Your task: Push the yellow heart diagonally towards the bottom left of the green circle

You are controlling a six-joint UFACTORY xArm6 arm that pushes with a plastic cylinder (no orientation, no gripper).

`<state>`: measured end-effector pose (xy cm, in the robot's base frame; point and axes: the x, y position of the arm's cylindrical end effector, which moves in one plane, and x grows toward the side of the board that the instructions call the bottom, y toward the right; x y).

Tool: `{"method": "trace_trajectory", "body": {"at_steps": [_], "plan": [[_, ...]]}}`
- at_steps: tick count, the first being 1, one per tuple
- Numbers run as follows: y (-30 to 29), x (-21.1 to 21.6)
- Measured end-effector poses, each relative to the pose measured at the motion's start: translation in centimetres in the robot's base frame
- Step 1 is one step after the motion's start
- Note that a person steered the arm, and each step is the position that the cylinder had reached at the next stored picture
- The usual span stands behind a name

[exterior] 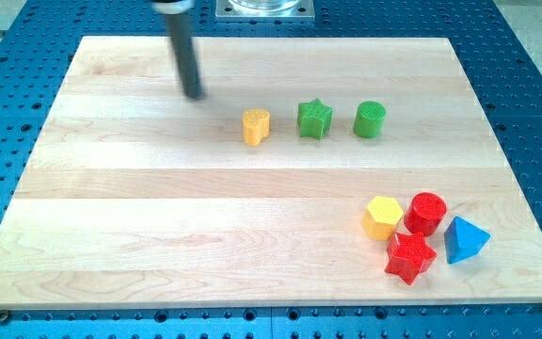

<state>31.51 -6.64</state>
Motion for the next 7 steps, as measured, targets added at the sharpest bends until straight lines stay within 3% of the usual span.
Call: {"method": "trace_trajectory", "body": {"at_steps": [1,2,3,4,5,6,7], "plan": [[6.0,10.1],[9.1,15.1],[-1.4,13.2],[-2.2,18.5],[5.3,23.2],[9.3,24.4],[3.2,20.4]]}}
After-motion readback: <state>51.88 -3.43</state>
